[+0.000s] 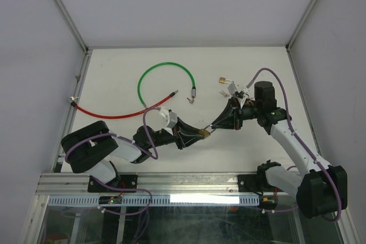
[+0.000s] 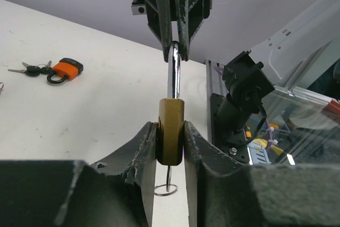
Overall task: Lock with the key
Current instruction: Lock the lock.
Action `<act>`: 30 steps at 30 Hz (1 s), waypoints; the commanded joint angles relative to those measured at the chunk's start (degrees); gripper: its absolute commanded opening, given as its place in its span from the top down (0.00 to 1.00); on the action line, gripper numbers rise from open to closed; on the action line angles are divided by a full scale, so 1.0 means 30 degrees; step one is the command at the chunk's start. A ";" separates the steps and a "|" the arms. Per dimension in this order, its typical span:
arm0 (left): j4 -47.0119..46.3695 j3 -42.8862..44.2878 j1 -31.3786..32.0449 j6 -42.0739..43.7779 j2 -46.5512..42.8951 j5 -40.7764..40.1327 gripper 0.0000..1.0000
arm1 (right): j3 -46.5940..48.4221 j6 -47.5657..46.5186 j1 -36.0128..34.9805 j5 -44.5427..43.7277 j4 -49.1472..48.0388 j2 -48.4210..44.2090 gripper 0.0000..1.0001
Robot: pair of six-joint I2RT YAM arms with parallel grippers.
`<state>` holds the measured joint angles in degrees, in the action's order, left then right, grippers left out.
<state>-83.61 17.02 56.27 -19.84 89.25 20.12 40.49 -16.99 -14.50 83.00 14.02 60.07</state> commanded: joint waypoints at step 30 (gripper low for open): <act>1.4916 0.1876 -0.0443 1.0358 -0.6620 0.1724 1.00 | -0.0339 -0.9430 -0.7856 -0.9640 0.0930 0.2931 1.00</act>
<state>-31.38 19.46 54.98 6.50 69.52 26.24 39.75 -44.60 -34.37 59.94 24.29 65.91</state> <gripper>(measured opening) 0.173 0.042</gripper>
